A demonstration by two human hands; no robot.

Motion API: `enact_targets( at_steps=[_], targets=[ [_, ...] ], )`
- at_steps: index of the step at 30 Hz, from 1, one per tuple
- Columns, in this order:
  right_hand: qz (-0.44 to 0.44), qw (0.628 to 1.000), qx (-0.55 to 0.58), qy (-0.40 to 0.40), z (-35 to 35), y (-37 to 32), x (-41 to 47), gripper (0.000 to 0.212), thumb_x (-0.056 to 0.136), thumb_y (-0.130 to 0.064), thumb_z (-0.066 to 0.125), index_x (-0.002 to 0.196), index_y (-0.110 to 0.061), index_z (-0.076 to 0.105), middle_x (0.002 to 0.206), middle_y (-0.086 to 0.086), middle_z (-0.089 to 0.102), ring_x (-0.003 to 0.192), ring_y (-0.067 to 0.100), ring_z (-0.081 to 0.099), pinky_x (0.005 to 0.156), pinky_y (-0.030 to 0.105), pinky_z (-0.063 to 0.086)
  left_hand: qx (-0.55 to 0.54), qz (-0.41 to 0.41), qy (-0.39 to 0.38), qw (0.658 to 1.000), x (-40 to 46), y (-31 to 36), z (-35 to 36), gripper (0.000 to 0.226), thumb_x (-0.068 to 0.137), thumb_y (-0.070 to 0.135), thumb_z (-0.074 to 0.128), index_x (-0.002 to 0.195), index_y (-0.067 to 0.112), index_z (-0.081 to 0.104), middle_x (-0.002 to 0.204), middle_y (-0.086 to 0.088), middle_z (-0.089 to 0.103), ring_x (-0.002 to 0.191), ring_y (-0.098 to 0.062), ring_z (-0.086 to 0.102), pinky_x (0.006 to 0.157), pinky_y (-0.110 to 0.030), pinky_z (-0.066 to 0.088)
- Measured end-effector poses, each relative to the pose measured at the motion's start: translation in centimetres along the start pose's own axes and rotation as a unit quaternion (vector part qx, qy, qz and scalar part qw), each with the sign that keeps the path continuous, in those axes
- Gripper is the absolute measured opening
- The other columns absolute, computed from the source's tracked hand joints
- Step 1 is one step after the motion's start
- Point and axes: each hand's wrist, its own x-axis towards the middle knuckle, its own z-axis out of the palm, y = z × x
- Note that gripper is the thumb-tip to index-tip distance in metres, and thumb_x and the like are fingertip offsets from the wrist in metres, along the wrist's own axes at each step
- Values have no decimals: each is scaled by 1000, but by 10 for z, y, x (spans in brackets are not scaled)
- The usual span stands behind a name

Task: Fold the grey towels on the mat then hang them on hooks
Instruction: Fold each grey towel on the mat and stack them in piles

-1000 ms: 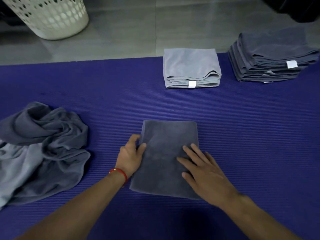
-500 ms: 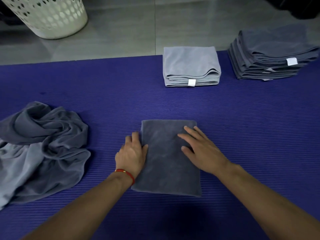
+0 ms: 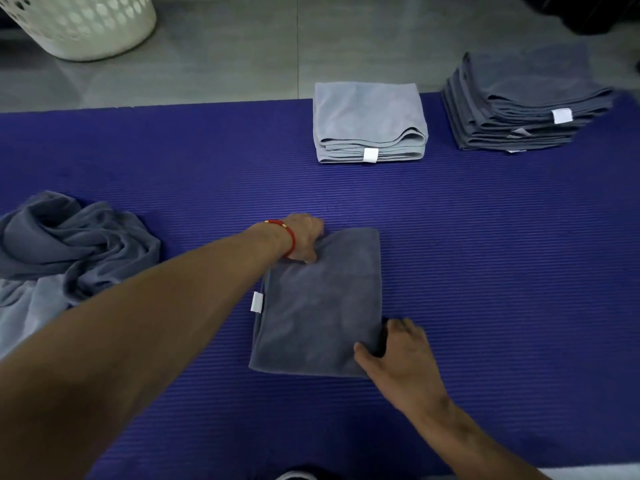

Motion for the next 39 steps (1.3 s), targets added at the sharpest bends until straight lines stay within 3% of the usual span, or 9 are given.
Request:
enact_targets(
  at_steps=[4,7,11,15,22,27,35,37,39],
  targets=[
    [52,979,195,-10,-12,-6,-2,19,88,-30,72,93,-20,56,80,-3,69,69,9,66,58,21,53,-76,-17,-23,997,-15,-4,-15,29,78,29,76,101,14,65,104,-4,65,93,-24,61,70,-30,49],
    [127,901,415,6,-39,-4,13,21,85,-16,75,103,-9,68,93,9,77,88,24,74,83,42,61,-249,-16,-35,968,-39,-19,-32,25,68,24,79,82,14,60,79,-2,65,73,-19,57,61,-30,47],
    [86,746,660,7,-106,-6,43,45,92,-36,69,128,-8,66,117,8,75,111,26,71,90,41,56,-607,26,-82,790,-66,-33,-38,42,79,9,79,118,1,68,117,-16,72,106,-27,70,96,-40,56],
    [93,776,616,-101,-107,1,60,41,94,-41,66,129,-20,65,120,3,75,108,21,72,90,42,53,-751,15,-80,655,-73,-27,-7,54,90,15,70,140,7,53,135,-16,63,125,-30,61,103,-43,52],
    [101,887,443,-82,-95,15,71,25,99,-23,65,123,-28,61,107,-2,76,90,16,76,73,34,61,-691,-54,-175,700,-88,-15,18,43,98,20,64,138,13,52,130,-12,68,119,-32,65,97,-53,54],
    [-1,907,420,26,-157,-14,117,24,99,-24,65,122,-31,60,105,-3,76,86,13,75,66,28,59,-728,-22,-27,684,-66,-16,-45,28,98,14,62,123,15,50,115,-14,71,108,-35,67,72,-47,62],
    [-71,890,435,116,-250,-73,293,33,94,-22,67,126,-22,62,118,-3,72,98,15,73,86,35,60,-694,-36,266,668,54,-13,-161,21,102,15,58,118,22,47,91,-7,70,62,-14,67,45,-29,54],
    [-29,918,383,96,-245,-68,322,41,91,-26,67,131,-17,58,125,4,69,100,20,71,83,37,59,-680,-89,279,672,88,-17,-156,21,101,25,61,116,17,50,99,-12,65,69,-19,64,49,-34,57],
    [40,970,220,97,-222,-56,327,51,91,-31,63,135,-9,50,132,15,61,110,33,64,87,42,54,-623,-148,249,727,105,-25,-132,20,100,32,59,100,12,53,96,-13,60,76,-25,62,66,-43,62]
  ],
)
